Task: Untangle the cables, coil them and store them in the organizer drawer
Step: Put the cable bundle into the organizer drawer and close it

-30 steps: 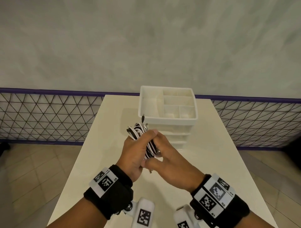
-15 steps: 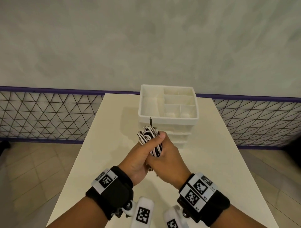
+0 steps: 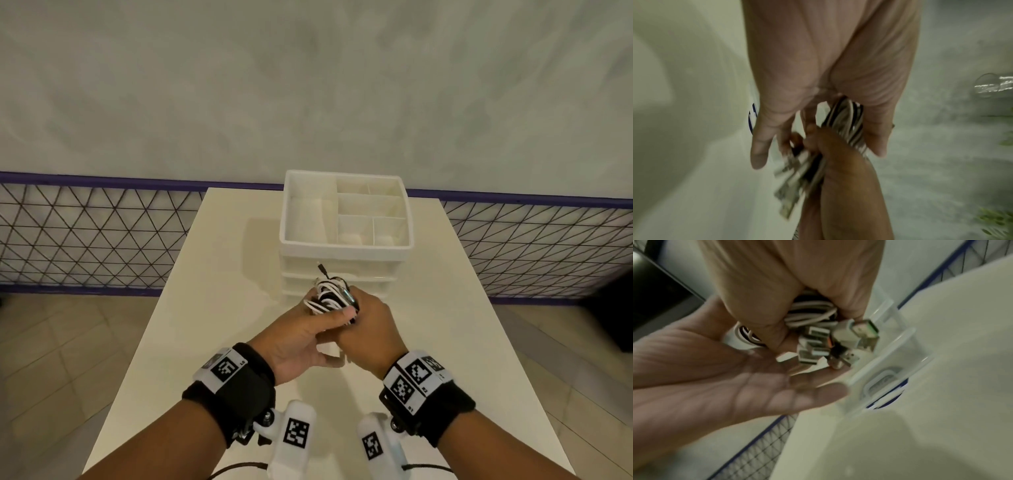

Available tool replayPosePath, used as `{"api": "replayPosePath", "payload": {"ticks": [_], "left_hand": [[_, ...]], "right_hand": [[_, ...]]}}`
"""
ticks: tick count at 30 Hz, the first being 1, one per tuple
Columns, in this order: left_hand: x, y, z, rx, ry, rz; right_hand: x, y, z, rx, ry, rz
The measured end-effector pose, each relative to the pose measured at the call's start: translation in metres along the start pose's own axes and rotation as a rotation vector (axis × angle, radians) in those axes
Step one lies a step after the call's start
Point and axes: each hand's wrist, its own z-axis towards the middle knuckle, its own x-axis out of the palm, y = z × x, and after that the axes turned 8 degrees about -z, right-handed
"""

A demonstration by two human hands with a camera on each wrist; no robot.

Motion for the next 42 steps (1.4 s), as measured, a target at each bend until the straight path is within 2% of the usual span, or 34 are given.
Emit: {"api": "replayPosePath", "payload": {"ticks": [2, 3, 6, 8, 12, 15, 19, 23, 27, 30, 32, 34, 36, 38, 39, 40, 42], "left_hand": [[-0.013, -0.002, 0.010, -0.069, 0.000, 0.029], [-0.018, -0.002, 0.017, -0.093, -0.049, 0.014], [-0.026, 0.004, 0.047, -0.093, -0.343, -0.071], [-0.024, 0.008, 0.070, -0.073, -0.463, -0.159], [-0.015, 0.006, 0.102, -0.048, -0.418, -0.405], [-0.012, 0.010, 0.106, -0.056, -0.362, -0.479], [-0.016, 0.032, 0.095, -0.059, -0.381, -0.465], [-0.019, 0.064, 0.068, -0.079, -0.394, -0.399], [-0.021, 0.076, 0.047, -0.129, -0.396, -0.337], [-0.015, 0.059, 0.028, -0.201, -0.333, -0.083], [-0.010, 0.037, 0.016, -0.180, -0.246, 0.178], [-0.007, 0.014, 0.012, -0.009, -0.200, 0.429], [-0.010, -0.002, 0.018, 0.263, -0.261, 0.758], [-0.016, -0.008, 0.028, 0.465, -0.297, 1.059], [-0.021, -0.006, 0.034, 0.494, -0.267, 1.158], [-0.025, -0.001, 0.039, 0.467, -0.242, 1.222], [-0.031, 0.011, 0.046, 0.392, -0.275, 1.294]], "right_hand": [[-0.009, -0.009, 0.003, 0.059, -0.056, -0.016], [-0.014, -0.015, 0.006, 0.118, -0.067, -0.022], [-0.022, -0.035, 0.014, 0.233, -0.054, -0.080], [-0.023, -0.043, 0.019, 0.255, -0.048, -0.119], [-0.024, -0.053, 0.024, 0.257, 0.001, -0.176], [-0.025, -0.057, 0.023, 0.244, 0.029, -0.197], [-0.033, -0.052, 0.021, 0.219, 0.040, -0.198], [-0.050, -0.035, 0.025, 0.114, 0.035, -0.198], [-0.051, -0.022, 0.051, 0.001, 0.067, -0.357], [-0.035, -0.017, 0.069, -0.034, 0.192, -0.583], [-0.022, -0.018, 0.076, -0.058, 0.272, -0.754], [-0.012, -0.020, 0.081, -0.068, 0.323, -0.853], [-0.004, -0.026, 0.086, -0.079, 0.341, -0.870], [0.005, -0.035, 0.091, -0.094, 0.334, -0.845], [0.009, -0.040, 0.092, -0.099, 0.333, -0.812], [0.012, -0.044, 0.092, -0.112, 0.331, -0.763], [0.016, -0.052, 0.092, -0.145, 0.320, -0.668]]}}
